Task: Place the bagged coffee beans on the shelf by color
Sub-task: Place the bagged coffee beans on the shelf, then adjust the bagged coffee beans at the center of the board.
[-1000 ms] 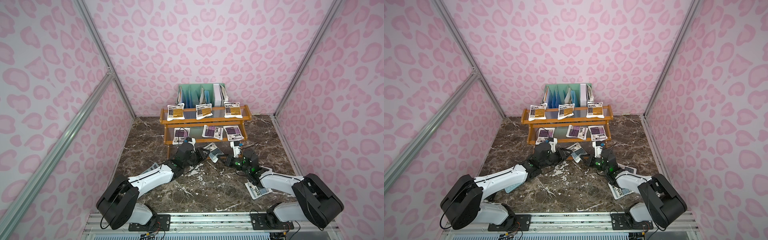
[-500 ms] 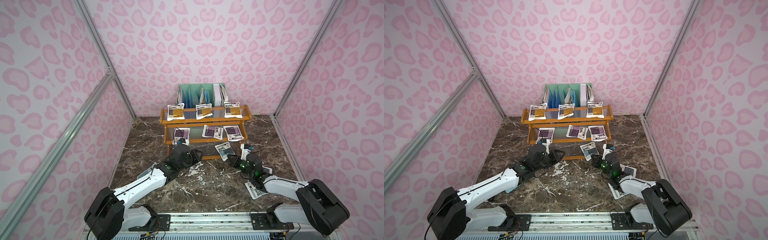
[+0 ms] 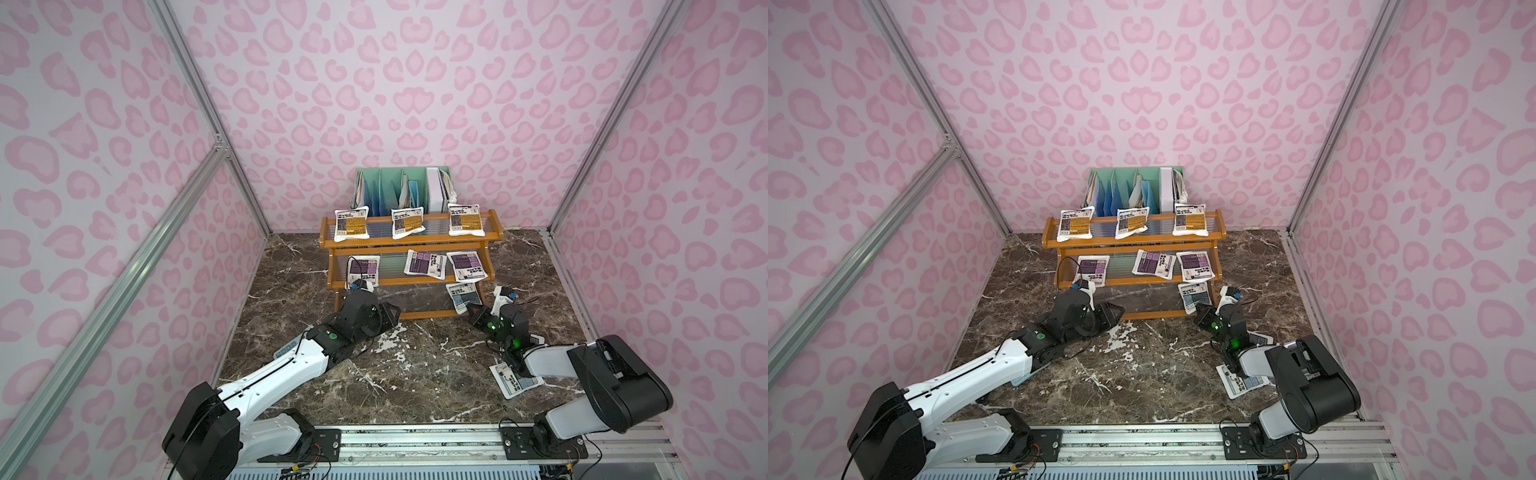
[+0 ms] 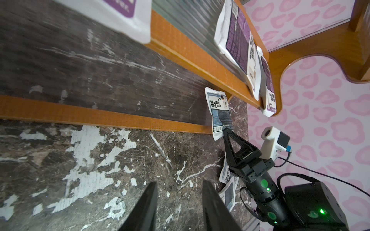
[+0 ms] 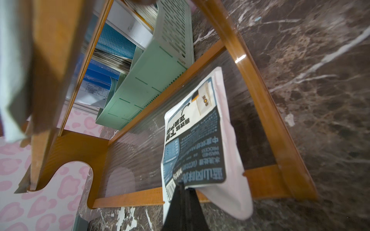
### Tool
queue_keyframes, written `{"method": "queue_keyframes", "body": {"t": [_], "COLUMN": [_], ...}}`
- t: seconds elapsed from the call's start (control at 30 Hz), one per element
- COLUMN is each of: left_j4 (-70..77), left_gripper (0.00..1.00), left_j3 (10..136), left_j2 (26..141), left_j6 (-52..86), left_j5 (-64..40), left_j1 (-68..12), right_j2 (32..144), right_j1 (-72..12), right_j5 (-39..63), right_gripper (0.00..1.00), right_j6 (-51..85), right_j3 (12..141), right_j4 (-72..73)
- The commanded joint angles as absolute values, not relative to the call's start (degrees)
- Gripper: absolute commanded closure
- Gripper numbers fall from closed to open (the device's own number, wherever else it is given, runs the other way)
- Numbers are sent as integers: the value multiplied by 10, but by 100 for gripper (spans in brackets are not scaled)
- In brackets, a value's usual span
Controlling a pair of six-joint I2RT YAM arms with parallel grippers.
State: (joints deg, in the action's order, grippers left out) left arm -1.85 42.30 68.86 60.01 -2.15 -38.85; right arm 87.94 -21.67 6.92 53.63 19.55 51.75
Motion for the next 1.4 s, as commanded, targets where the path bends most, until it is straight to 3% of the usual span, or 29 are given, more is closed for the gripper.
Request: {"method": "queue_keyframes", "body": {"t": [0.0, 0.17, 0.33, 0.43, 0.6, 0.77, 0.97, 1.23, 1.37], "left_j4": [-28, -28, -25, -27, -30, -31, -47, -104, -112], "left_gripper": [60, 60, 59, 59, 59, 59, 59, 58, 57], "left_j3": [427, 427, 427, 427, 424, 427, 440, 510, 533], "left_j2": [686, 687, 690, 692, 692, 700, 728, 801, 830], "left_j6": [592, 594, 591, 586, 582, 575, 554, 483, 472], "left_j5": [-17, -15, -16, -15, -11, -14, -11, 10, 3], "left_j1": [-388, -388, -388, -388, -388, -388, -389, -430, -454], "right_j2": [905, 935, 953, 951, 885, 753, 597, 557, 541], "right_j1": [-215, -216, -217, -222, -228, -236, -228, -82, -65], "right_j5": [90, 104, 122, 150, 164, 104, -51, -21, -22], "right_gripper": [100, 98, 66, 54, 45, 42, 41, 41, 40], "right_j6": [546, 566, 608, 621, 600, 551, 557, 517, 501], "right_j3": [211, 224, 206, 197, 174, 177, 218, 229, 225], "right_j4": [572, 592, 630, 612, 499, 281, -18, -157, -213]}}
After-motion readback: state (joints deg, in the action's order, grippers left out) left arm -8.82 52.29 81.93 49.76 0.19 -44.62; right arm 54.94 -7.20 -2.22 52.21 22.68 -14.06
